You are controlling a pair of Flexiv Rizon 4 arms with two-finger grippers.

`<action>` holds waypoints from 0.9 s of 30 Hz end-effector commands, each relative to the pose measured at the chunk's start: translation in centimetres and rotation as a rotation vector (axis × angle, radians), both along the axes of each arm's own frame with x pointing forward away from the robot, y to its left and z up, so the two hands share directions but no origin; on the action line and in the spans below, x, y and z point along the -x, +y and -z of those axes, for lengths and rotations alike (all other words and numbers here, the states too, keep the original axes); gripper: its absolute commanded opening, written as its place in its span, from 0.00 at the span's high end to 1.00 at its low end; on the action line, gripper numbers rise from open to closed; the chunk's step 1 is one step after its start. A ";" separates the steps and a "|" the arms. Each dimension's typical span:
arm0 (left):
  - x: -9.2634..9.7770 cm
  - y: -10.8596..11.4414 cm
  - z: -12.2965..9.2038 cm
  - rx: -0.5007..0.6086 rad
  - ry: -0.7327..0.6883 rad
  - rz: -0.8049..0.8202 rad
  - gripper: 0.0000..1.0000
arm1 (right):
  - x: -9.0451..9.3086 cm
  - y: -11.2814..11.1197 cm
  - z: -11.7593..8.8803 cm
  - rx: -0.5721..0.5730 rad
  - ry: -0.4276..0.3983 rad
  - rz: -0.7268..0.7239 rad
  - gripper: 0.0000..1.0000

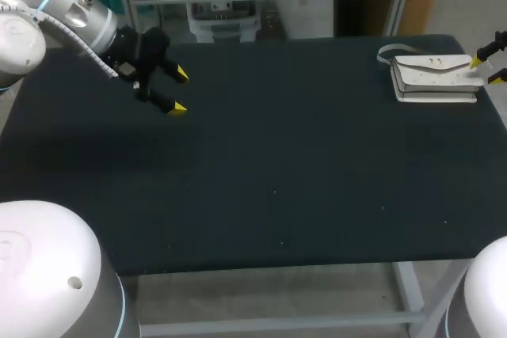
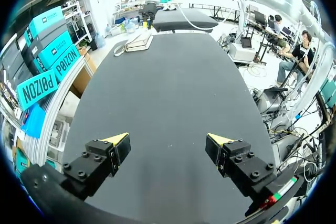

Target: Pick up the bag, open it, inspect its contents, close it, and place it on the opposite side

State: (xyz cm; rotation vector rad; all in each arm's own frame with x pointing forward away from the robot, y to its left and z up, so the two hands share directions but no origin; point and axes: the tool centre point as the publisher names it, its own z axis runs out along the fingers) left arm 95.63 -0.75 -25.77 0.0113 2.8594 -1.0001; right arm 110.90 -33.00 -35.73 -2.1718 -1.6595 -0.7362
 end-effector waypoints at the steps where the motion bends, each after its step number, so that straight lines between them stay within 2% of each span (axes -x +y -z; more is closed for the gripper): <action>1: 0.0 0.0 0.1 0.003 -0.001 0.001 0.00 | -1.6 -0.6 0.6 -0.043 0.031 -0.035 0.31; 5: 0.0 0.0 0.1 0.003 -0.001 0.001 0.00 | -2.5 -0.4 0.9 -0.063 0.023 -0.040 0.43; 7: 0.0 0.0 0.1 0.003 -0.001 0.001 0.00 | -2.8 -0.2 1.0 -0.065 0.022 -0.046 0.53; 13: 0.0 0.0 0.1 0.003 -0.001 0.001 0.00 | -3.6 0.5 2.1 -0.084 0.033 -0.063 0.58; 15: 0.0 0.0 0.1 0.003 -0.001 0.001 0.00 | -3.8 0.8 2.3 -0.116 0.014 -0.072 0.68; 16: 0.0 0.0 0.1 0.003 -0.001 0.001 0.00 | -3.9 1.1 2.3 -0.124 0.006 -0.087 0.80; 17: 0.0 0.0 0.1 0.003 -0.001 0.001 0.00 | -3.9 1.4 2.3 -0.121 0.004 -0.100 1.00; 27: 0.0 0.0 0.1 0.003 -0.001 0.001 0.00 | -1.7 3.7 1.8 -0.211 -0.035 -0.171 1.00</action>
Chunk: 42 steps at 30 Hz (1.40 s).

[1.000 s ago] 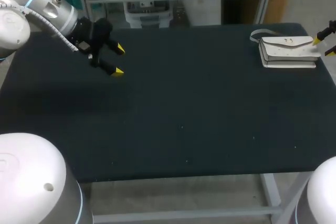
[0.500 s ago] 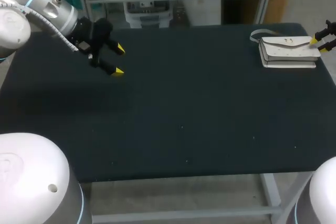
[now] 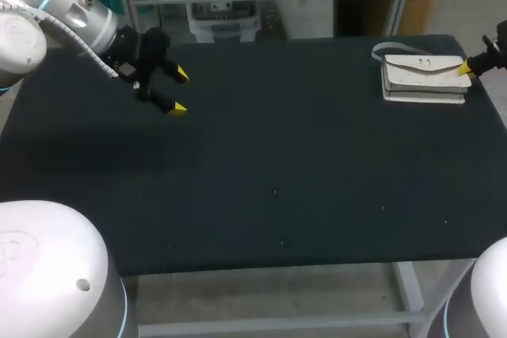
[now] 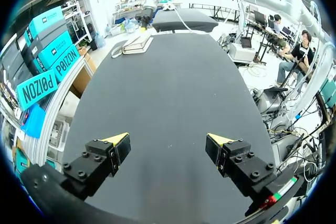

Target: Pick up the bag, open it, inspect its contents, close it, and place it on the opposite side

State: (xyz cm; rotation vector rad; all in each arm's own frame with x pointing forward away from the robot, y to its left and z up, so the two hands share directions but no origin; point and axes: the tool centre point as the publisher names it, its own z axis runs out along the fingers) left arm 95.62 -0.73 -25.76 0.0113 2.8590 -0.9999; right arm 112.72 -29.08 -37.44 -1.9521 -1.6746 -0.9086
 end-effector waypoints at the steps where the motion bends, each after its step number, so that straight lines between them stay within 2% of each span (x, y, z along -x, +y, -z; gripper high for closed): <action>1: 0.0 0.0 0.1 0.003 -0.001 0.001 0.00 | 0.4 0.1 0.0 -0.052 0.041 -0.077 1.00; 6: 0.0 0.0 0.1 0.003 -0.001 0.001 0.00 | 1.5 2.1 -0.4 -0.072 0.033 -0.125 1.00; 17: 0.0 0.0 0.1 0.003 -0.001 0.001 0.00 | 5.4 8.7 -2.3 -0.093 -0.004 -0.221 1.00; 35: 0.0 0.0 0.1 0.003 -0.001 0.001 0.00 | 5.4 8.7 -2.3 -0.093 -0.004 -0.221 1.00; 41: -0.1 0.0 0.2 0.001 -0.001 -0.001 0.00 | 8.6 14.5 -2.6 -0.036 -0.034 -0.260 1.00; 42: -0.1 0.0 0.3 0.000 -0.001 -0.001 0.00 | 9.0 14.9 -2.4 -0.037 -0.041 -0.265 1.00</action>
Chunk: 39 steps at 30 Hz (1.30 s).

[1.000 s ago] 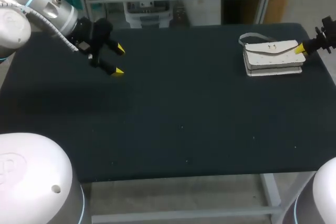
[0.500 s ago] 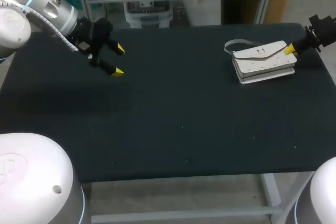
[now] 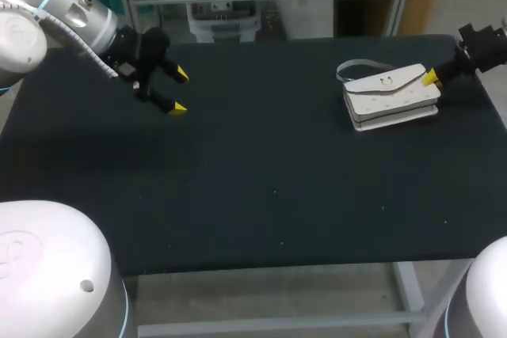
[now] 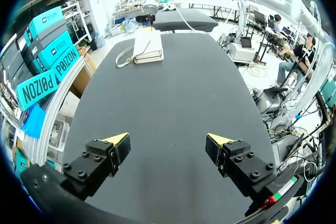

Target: Pick up the bag, open it, inspect its contents, close it, and place it on the opposite side

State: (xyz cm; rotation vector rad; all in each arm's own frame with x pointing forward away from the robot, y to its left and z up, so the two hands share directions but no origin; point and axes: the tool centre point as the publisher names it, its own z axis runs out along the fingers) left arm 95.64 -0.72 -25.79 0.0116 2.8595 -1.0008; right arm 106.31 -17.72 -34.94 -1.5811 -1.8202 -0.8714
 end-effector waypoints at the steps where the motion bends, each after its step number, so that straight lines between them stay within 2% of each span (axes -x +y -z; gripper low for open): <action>1: 0.0 0.1 0.3 -0.002 -0.005 0.000 0.00 | 3.1 4.3 0.2 0.051 -0.049 0.023 1.00; 3: -0.2 0.3 0.6 -0.017 -0.020 -0.002 0.00 | 4.6 6.4 0.0 0.048 -0.057 0.021 1.00; 5: -0.4 0.5 0.9 -0.018 -0.023 -0.005 0.00 | 5.6 7.3 0.0 0.052 -0.071 0.028 1.00; 12: -0.6 0.7 2.2 -0.007 -0.004 0.017 0.00 | 7.9 9.2 -0.1 -0.001 -0.100 0.048 1.00; 21: -0.4 0.3 3.9 -0.033 0.030 0.051 0.00 | 8.7 12.7 0.3 -0.043 -0.101 0.009 1.00; 32: -0.4 0.3 3.9 -0.033 0.030 0.051 0.00 | 8.8 18.9 0.4 -0.030 -0.120 0.009 1.00; 39: -0.4 0.3 3.9 -0.033 0.030 0.051 0.00 | 9.4 22.0 0.6 -0.031 -0.089 0.003 1.00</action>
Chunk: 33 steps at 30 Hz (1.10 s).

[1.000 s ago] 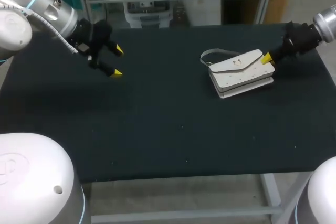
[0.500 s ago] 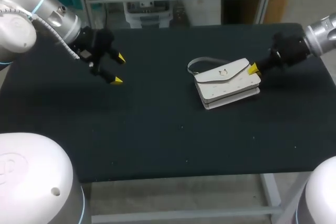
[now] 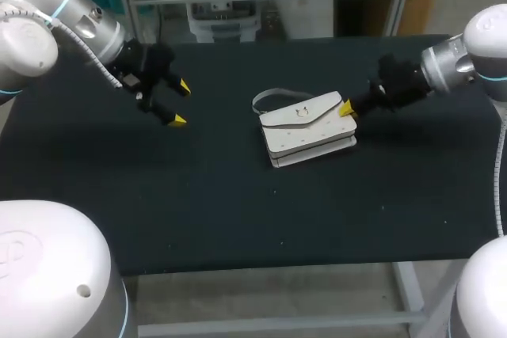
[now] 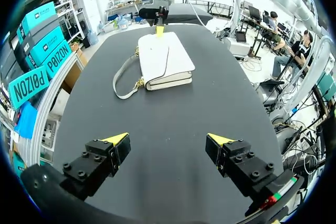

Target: Pick up the bag, open it, inspect its contents, close it, and place it on the opposite side

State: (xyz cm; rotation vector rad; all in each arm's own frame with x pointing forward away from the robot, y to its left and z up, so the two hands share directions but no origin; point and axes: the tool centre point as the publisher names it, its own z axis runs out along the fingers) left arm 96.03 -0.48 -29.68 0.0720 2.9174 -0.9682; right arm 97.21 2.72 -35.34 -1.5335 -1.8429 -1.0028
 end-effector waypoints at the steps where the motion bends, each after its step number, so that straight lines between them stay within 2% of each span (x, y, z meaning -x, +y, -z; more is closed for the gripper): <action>1: 0.0 0.0 0.0 0.002 0.000 0.001 0.00 | 0.3 2.0 0.2 0.029 0.007 -0.013 1.00; 8: 0.0 0.0 0.0 0.002 0.000 0.001 0.00 | 0.3 5.2 0.4 0.025 0.033 -0.095 1.00; 16: 0.0 0.0 0.0 0.002 0.000 0.001 0.00 | 0.5 7.7 0.5 0.055 0.048 -0.085 1.00; 24: 0.0 0.0 0.0 0.002 0.000 0.001 0.00 | 1.2 7.5 0.7 0.067 0.079 -0.007 1.00; 33: 0.0 0.0 0.0 0.002 0.000 0.001 0.00 | 2.8 8.2 1.3 0.063 0.105 0.089 1.00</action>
